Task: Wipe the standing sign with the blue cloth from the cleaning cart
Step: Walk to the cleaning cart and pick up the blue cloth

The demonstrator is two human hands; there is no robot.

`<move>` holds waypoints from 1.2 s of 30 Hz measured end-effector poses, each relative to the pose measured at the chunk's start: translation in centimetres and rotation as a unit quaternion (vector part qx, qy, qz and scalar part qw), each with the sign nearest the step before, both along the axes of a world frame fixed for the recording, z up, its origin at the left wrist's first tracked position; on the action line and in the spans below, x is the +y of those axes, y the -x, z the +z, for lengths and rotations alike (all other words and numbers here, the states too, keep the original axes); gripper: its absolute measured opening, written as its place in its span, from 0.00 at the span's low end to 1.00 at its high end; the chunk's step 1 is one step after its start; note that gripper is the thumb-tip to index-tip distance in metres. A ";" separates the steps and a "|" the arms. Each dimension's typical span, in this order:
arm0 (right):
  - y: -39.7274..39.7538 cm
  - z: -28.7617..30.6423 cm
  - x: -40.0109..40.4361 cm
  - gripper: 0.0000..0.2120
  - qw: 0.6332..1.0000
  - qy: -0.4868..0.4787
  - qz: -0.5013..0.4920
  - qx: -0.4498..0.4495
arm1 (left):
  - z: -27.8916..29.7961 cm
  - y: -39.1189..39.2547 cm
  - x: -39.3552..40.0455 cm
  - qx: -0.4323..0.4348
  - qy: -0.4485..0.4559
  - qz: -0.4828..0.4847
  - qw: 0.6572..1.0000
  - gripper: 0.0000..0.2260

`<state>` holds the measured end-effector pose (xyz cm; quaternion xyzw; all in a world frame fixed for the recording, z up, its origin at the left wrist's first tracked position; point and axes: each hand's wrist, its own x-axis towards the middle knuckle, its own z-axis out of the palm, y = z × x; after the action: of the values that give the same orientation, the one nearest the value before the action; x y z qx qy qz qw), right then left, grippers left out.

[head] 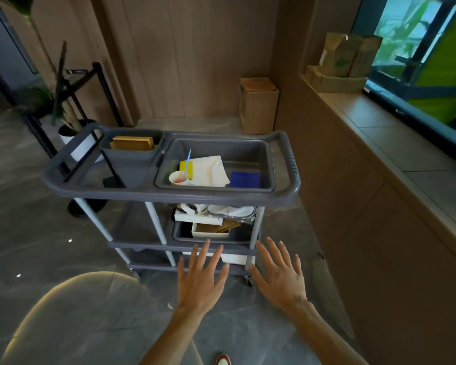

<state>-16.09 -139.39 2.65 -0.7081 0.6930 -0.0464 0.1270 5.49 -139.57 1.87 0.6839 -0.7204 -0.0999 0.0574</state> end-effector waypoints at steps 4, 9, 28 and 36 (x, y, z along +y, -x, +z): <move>-0.3 0.1 -5.2 0.35 1.000 0.003 -0.003 -0.007 | 0.2 -0.5 -5.4 0.014 -0.001 -0.011 1.000 0.34; -0.5 0.1 -10.4 0.34 0.999 0.021 -0.014 -0.028 | 0.7 -0.8 -11.0 0.005 -0.001 -0.023 1.000 0.29; 2.4 -1.0 -35.0 0.33 0.996 0.057 -0.006 -0.067 | -0.2 3.1 -34.6 0.003 0.022 -0.010 1.000 0.27; 4.3 -2.4 -41.6 0.32 0.992 -0.024 -0.006 -0.127 | -2.6 5.3 -41.6 0.040 -0.008 -0.012 0.999 0.24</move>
<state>-20.42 -180.95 0.29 -0.6894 0.6762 -0.1198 0.2304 0.23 -181.16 -0.68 0.6707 -0.7252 -0.1336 0.0800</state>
